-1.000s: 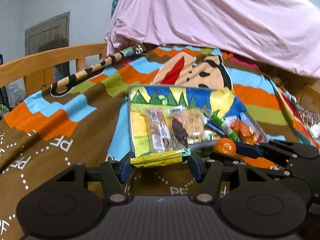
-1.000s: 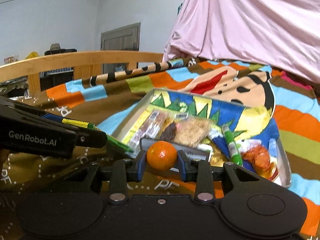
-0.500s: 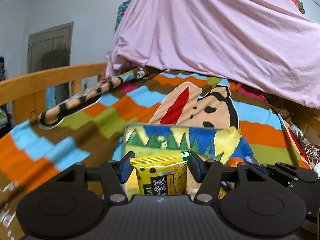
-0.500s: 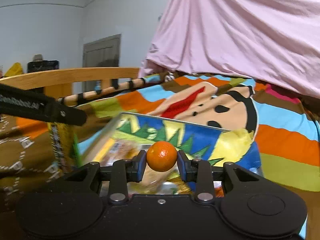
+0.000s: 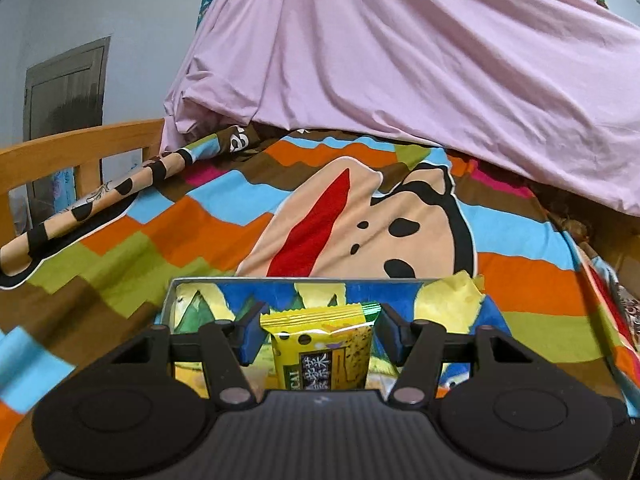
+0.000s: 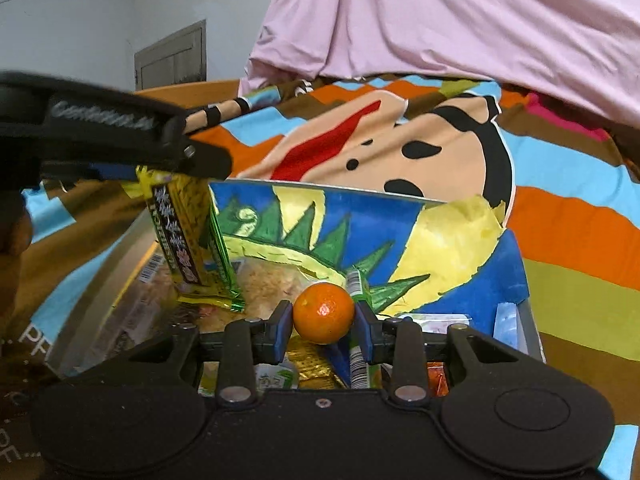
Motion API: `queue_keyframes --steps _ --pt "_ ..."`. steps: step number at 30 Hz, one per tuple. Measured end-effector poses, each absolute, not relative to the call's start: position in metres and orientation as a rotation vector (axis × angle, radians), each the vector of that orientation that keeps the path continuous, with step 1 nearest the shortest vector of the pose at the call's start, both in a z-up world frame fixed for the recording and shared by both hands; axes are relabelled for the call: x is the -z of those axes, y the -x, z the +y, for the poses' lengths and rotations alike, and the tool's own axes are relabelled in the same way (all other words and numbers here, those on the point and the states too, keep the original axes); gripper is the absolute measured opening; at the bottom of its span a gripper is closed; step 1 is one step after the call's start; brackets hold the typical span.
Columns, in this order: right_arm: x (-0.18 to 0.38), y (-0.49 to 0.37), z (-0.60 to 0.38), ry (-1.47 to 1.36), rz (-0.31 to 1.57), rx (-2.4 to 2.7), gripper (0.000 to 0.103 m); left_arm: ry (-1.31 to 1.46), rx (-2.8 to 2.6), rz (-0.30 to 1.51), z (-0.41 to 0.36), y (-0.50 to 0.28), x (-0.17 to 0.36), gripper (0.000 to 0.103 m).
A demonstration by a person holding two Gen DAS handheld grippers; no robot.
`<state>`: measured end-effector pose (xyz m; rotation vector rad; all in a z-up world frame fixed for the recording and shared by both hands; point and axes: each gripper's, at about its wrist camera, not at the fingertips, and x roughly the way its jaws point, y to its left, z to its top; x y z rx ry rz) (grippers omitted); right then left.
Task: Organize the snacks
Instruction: 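Lower the yellow packet and orange ball into the tray and open both tools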
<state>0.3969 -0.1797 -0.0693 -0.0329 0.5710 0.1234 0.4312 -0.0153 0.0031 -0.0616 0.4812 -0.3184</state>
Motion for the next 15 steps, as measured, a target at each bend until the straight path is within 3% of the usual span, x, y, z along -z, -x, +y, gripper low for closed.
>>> queue_keyframes --steps 9,15 --pt "0.074 -0.405 -0.178 0.035 0.578 -0.123 0.037 0.082 0.287 0.539 -0.023 -0.453 0.013 0.062" --pt "0.074 -0.403 -0.181 0.018 0.571 -0.114 0.049 0.093 0.273 0.58 -0.018 -0.451 0.023 0.063"
